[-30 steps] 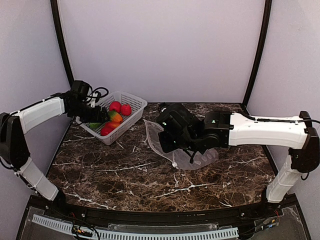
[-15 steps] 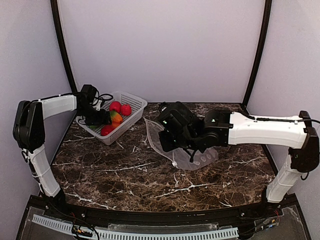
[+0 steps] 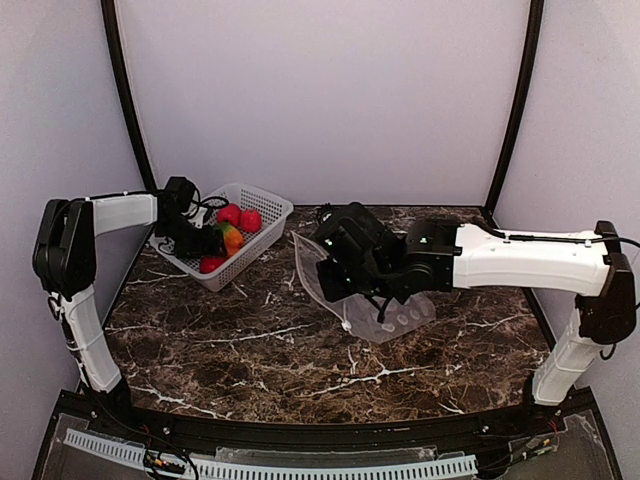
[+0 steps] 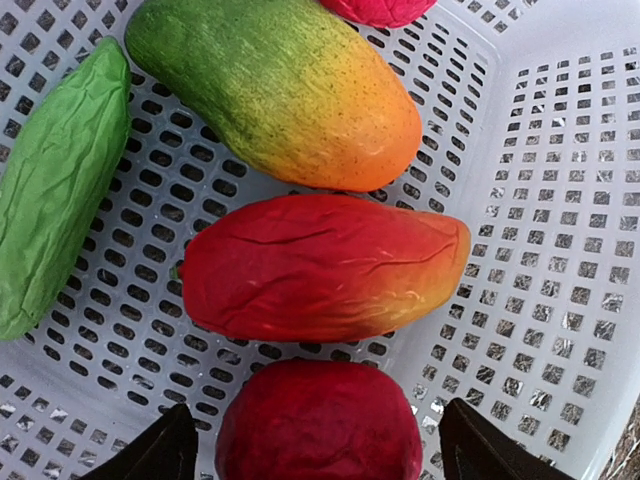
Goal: Place the food in the zip-top bag and seal the zipper
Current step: Pick up the fake fruit from the bin.
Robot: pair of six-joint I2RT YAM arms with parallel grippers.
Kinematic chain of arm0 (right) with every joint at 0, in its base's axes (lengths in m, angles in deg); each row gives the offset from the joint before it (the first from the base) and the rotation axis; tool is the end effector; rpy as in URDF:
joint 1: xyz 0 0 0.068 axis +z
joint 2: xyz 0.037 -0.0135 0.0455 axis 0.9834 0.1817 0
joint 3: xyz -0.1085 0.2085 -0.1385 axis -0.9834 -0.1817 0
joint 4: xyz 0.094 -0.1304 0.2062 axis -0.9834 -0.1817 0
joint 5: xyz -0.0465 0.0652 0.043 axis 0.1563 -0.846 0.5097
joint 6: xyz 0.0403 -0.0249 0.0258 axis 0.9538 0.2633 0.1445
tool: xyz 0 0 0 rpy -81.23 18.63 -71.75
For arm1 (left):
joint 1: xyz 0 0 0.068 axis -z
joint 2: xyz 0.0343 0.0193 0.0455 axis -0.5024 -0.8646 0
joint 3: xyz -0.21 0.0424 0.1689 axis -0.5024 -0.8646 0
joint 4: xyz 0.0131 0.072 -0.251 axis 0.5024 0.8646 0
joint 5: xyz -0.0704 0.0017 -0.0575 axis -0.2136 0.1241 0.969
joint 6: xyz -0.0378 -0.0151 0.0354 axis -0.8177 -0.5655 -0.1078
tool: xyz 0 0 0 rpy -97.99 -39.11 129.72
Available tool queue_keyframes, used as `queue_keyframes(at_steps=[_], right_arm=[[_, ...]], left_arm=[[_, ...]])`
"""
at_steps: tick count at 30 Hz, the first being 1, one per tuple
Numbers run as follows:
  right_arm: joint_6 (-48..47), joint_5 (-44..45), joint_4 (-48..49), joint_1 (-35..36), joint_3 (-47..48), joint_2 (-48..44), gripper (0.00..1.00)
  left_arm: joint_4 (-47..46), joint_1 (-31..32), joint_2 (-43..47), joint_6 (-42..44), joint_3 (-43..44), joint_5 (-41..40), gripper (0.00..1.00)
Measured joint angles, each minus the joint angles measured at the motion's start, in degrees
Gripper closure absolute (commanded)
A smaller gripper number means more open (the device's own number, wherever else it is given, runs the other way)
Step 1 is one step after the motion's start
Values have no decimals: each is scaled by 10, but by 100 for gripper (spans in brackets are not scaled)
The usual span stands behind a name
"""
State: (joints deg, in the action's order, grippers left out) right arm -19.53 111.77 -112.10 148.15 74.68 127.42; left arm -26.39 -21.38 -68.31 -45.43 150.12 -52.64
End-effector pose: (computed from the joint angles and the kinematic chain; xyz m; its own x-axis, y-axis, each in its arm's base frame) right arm 0.1535 0.3410 0.3126 -0.5516 -0.2277 -0.8024 -0.4399 0.8968 0.0479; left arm 0.3995 -0.0688 0.2122 -0.8603 -0.0005 -0.5098 0.1408 0.9609 -0.2386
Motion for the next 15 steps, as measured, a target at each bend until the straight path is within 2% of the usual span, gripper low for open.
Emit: queue_keyframes(at_steps=[6, 15], right_arm=[[0, -4, 0, -1, 0, 4, 100], [0, -8, 0, -1, 0, 5, 100]], left_arm=[[3, 1, -11, 0, -5, 9, 14], [6, 11, -24, 10, -5, 0, 25]])
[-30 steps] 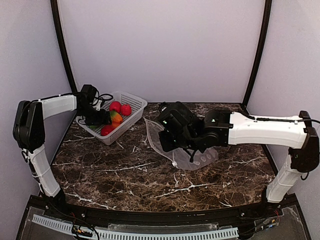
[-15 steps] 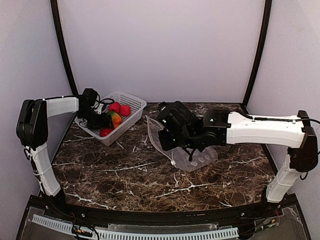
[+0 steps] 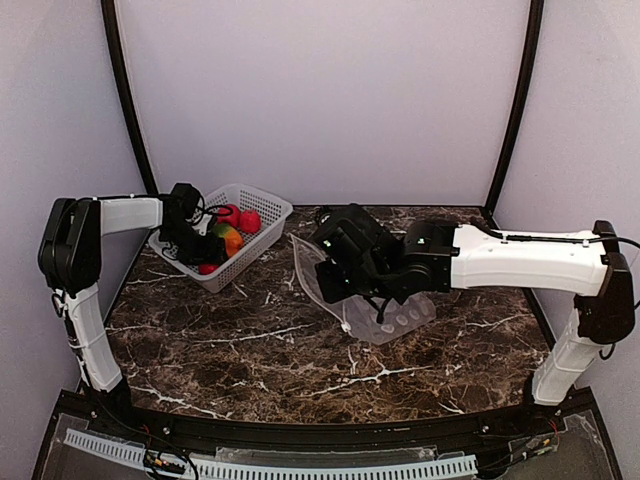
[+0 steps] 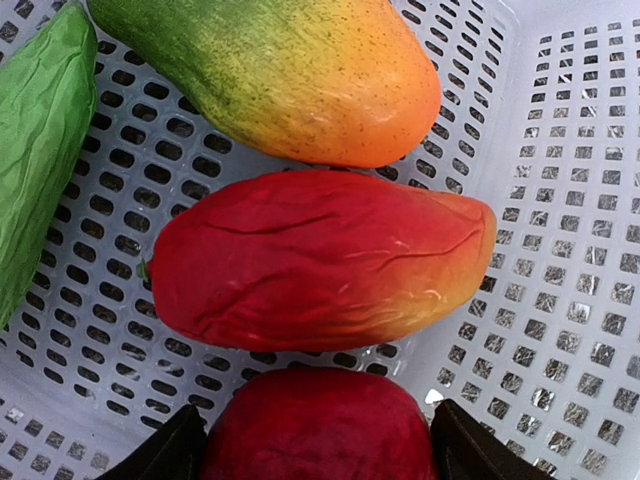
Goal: Place the food in the zip-top bag and seal the zipper
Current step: Pick up the fake fruit from the bin.
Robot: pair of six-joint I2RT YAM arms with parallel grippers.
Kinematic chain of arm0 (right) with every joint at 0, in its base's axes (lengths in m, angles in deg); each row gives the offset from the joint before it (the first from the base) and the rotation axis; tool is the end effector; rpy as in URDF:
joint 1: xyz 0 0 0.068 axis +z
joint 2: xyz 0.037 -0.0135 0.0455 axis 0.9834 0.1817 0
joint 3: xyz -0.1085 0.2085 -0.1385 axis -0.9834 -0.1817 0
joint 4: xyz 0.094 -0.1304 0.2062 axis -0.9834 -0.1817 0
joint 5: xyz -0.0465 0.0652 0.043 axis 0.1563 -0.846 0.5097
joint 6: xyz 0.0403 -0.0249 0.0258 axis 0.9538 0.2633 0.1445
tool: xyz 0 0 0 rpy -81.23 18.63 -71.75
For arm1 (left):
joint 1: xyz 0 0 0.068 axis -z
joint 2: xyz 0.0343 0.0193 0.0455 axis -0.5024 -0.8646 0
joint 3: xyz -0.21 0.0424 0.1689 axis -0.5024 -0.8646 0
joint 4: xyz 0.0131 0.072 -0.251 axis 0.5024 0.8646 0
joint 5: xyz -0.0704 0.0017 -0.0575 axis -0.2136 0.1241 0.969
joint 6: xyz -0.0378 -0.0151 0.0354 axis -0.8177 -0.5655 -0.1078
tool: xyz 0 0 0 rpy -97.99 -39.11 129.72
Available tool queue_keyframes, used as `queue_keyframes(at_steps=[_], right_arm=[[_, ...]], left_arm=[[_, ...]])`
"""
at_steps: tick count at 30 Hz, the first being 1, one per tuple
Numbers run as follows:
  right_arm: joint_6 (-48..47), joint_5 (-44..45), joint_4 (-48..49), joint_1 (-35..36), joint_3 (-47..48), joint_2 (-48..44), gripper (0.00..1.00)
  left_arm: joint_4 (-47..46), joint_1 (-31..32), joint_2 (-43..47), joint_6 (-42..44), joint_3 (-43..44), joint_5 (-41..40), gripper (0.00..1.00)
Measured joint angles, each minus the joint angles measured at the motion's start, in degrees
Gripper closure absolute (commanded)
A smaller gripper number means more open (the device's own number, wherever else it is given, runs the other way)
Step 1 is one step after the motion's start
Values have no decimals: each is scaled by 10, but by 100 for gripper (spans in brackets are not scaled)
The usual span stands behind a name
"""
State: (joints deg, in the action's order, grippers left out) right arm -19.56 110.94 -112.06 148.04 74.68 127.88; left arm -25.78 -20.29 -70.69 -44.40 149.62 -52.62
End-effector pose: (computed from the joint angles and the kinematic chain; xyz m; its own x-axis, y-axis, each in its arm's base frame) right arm 0.1544 0.3426 0.3096 -0.5591 -0.2353 -0.7950 -0.4472 0.8931 0.0501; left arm 0.3994 -0.0767 0.1930 -0.8864 0.0382 -0.4613 0.1609 0.9599 -0.2297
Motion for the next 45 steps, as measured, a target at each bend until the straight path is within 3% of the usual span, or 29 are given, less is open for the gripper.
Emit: queue_keyframes(at_steps=[8, 20, 32, 38, 45], right_arm=[[0, -2, 1, 0, 0, 0, 100], [0, -2, 2, -1, 0, 0, 100], [0, -6, 3, -4, 0, 0, 100], [0, -21, 6, -12, 0, 0, 100], [0, -43, 18, -27, 0, 0, 100]], left_arm=[[3, 4, -1, 3, 0, -11, 34], [4, 5, 11, 5, -5, -14, 36], [-108, 7, 249, 26, -108, -5, 36], [-154, 26, 324, 57, -135, 69, 34], [-207, 126, 369, 78, -166, 209, 34]])
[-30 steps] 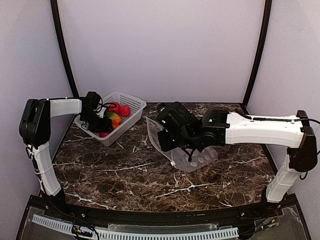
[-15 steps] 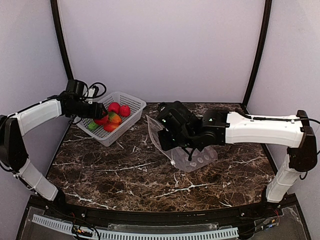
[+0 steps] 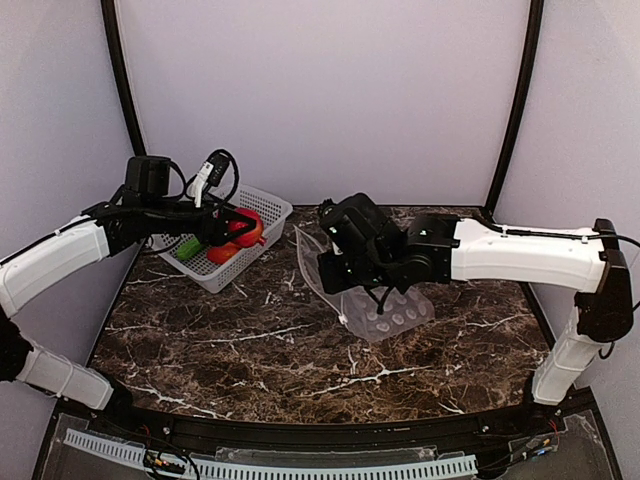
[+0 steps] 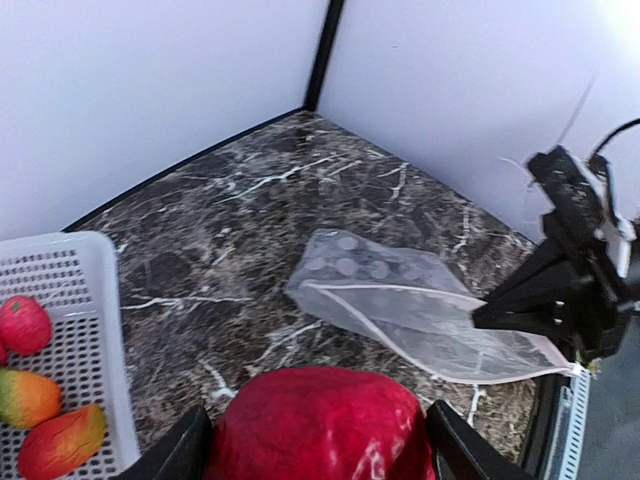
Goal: Place the food in the zip-top bag and seal the zipper
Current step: Pick up the fake fruit from the bin, then place the fake fruit in the zipper food storage bag.
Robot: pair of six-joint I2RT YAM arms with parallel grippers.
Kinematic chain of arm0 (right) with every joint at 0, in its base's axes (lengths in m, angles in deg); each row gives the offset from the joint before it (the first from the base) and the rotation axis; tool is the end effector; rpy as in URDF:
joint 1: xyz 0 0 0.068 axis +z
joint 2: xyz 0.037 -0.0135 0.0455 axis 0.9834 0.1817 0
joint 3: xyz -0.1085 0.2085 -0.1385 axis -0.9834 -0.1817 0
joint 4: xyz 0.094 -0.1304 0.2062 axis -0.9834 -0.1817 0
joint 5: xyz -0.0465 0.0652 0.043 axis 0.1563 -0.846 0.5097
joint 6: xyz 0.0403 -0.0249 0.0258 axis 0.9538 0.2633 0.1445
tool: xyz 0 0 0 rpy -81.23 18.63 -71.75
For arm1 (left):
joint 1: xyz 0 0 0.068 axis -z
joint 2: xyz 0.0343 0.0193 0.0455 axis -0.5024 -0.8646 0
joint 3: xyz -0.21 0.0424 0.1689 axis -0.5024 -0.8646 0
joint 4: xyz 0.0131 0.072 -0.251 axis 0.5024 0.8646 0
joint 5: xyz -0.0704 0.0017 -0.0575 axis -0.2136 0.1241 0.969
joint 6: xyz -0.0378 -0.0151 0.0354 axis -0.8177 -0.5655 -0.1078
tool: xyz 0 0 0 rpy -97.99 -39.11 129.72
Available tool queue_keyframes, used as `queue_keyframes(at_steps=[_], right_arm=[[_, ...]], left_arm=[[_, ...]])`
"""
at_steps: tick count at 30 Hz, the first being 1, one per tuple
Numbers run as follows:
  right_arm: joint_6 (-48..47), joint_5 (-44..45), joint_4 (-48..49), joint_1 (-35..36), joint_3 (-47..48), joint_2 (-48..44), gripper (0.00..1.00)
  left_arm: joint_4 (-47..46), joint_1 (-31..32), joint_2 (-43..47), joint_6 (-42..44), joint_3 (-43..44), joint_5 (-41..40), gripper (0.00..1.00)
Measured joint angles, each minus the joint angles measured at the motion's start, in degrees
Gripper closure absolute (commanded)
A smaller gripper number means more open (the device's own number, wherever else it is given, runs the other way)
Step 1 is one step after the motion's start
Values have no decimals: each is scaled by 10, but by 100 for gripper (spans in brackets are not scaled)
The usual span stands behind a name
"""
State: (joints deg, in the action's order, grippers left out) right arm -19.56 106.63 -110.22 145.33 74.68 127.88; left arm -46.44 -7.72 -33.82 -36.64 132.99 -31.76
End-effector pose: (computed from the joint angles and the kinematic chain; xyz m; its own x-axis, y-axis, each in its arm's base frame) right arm 0.1696 0.3388 0.3112 -0.5855 -0.2001 -0.7856 -0.4506 0.8859 0.1103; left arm 0.2654 -0.1302 0.3464 -0.3029 0.1420 -0.9424 0.7928 0.5864 -0.1665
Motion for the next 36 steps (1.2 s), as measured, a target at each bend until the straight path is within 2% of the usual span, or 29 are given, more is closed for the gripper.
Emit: queue_keyframes(at_steps=[6, 12, 20, 28, 36], right_arm=[[0, -15, 14, -5, 0, 0, 100], [-4, -31, 24, -5, 0, 0, 100], [-10, -51, 46, -6, 0, 0, 100], [-9, -62, 62, -6, -7, -2, 100], [-8, -83, 78, -7, -12, -7, 100]], left_arm=[[-39, 35, 10, -5, -19, 64, 34], [-103, 63, 18, -42, -47, 78, 33], [-179, 114, 9, -86, -54, 64, 33], [-243, 132, -19, -106, -52, 37, 33], [-239, 147, -39, -102, -72, 21, 34]])
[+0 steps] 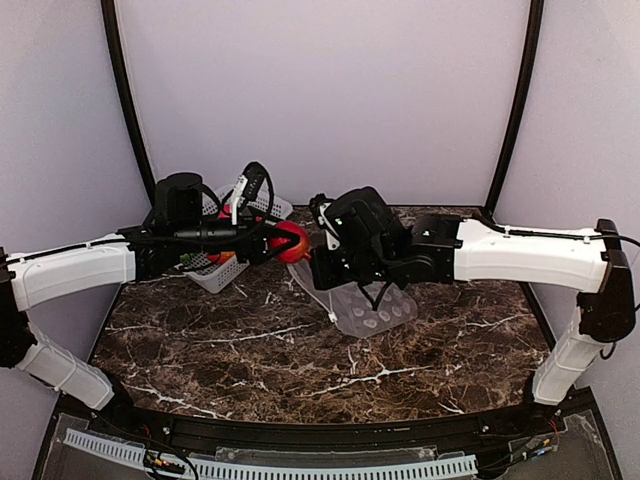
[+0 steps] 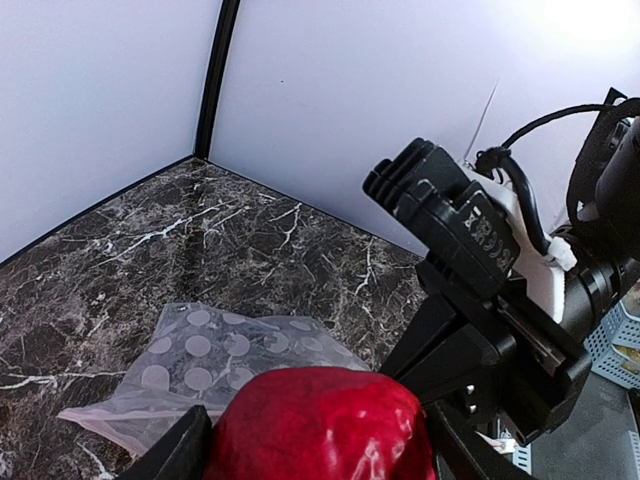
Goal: Place the food in the zip-top bag and seal the zipper
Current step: Place the fake fruit in the zipper food storage bag.
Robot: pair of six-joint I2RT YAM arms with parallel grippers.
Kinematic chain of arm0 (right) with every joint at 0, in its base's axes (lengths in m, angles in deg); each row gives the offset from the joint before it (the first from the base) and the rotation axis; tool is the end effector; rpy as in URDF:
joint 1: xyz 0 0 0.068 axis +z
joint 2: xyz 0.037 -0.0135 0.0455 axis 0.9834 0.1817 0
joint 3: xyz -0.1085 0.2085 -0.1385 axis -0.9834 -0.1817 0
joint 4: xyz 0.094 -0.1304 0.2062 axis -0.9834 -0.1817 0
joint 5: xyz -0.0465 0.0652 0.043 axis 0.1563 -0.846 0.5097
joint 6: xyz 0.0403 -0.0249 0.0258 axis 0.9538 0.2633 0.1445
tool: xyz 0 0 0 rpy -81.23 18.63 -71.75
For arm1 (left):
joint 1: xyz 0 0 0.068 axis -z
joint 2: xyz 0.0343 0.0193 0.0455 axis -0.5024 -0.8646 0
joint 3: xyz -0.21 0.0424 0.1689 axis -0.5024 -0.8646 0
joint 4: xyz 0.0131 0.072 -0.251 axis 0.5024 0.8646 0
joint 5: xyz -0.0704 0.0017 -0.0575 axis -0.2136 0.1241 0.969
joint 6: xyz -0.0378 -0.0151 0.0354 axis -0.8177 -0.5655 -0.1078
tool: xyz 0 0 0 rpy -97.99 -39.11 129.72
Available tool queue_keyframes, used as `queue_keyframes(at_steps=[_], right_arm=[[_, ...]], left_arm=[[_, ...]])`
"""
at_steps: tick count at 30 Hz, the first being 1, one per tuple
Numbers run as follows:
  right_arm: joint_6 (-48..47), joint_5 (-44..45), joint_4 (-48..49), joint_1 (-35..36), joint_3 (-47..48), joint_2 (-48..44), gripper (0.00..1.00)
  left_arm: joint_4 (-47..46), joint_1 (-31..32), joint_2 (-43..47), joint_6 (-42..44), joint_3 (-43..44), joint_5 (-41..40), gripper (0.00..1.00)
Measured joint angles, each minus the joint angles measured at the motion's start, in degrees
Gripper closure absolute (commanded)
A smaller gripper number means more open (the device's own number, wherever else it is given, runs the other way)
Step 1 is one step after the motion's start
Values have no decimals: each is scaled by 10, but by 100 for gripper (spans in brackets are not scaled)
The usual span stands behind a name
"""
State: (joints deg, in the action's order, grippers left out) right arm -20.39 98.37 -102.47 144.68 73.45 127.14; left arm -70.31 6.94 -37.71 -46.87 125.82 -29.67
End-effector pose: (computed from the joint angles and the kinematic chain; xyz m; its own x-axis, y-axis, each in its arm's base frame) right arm 0.1719 0.3449 0.3186 -0.5847 -0.1501 -0.7972 -0.5390 0.8063 0.2435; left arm 0.2394 -0.2063 0.3250 -0.2504 0.0246 -0.9678 0.9168 0.3274 -0.2289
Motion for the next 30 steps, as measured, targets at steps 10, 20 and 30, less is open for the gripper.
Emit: queue_keyframes(at_steps=[10, 20, 30], right_arm=[[7, -13, 11, -6, -22, -24, 100], [13, -31, 40, -8, -33, -33, 100], [20, -65, 68, -8, -38, -33, 100]], left_arm=[[24, 2, -17, 15, 0, -36, 34], [68, 4, -39, 35, 13, -60, 34], [99, 26, -56, 47, 27, -65, 28]])
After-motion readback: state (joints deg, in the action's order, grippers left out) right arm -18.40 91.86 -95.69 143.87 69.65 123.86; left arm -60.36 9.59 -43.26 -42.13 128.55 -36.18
